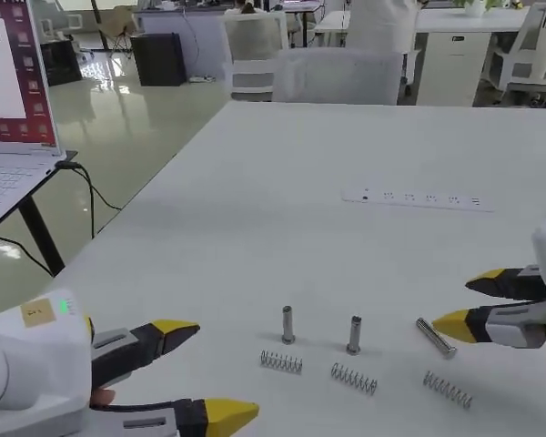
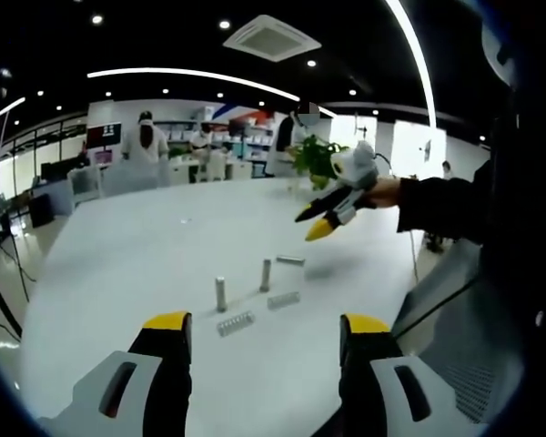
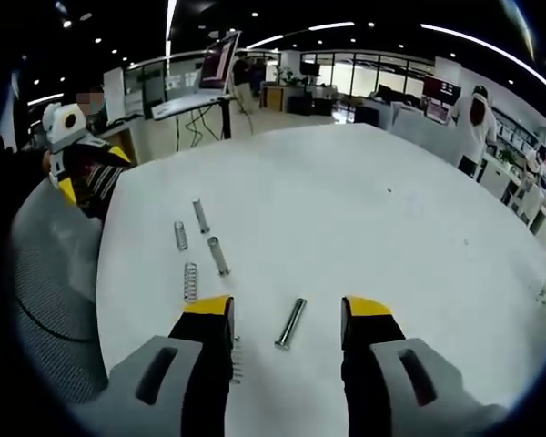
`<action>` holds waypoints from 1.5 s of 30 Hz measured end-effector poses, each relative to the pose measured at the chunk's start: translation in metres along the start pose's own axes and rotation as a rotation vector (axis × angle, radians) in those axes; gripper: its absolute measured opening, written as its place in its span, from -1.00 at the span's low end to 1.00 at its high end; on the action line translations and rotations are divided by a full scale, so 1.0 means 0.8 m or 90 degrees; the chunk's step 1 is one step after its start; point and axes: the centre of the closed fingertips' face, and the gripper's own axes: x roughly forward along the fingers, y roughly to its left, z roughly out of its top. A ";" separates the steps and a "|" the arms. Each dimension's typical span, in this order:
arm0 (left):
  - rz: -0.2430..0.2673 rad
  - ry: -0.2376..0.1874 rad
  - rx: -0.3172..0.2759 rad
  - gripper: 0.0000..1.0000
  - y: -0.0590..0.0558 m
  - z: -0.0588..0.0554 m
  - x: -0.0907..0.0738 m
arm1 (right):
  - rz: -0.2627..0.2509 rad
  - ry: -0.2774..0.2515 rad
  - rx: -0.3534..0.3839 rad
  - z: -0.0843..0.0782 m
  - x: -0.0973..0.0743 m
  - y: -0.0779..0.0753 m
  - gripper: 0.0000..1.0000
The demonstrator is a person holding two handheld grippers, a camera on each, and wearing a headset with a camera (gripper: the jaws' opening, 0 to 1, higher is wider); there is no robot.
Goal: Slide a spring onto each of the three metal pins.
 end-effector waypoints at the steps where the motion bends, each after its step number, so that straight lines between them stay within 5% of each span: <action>1: 0.000 0.000 0.001 0.22 0.000 0.000 0.000 | -0.002 0.012 -0.003 -0.002 0.004 -0.002 -0.13; 22: -0.010 -0.003 -0.001 0.21 -0.001 0.000 0.002 | -0.029 0.160 0.055 -0.036 0.067 -0.017 -0.66; 45: -0.009 -0.006 -0.004 0.20 -0.002 0.001 0.002 | -0.047 0.248 0.098 -0.055 0.083 -0.016 -0.87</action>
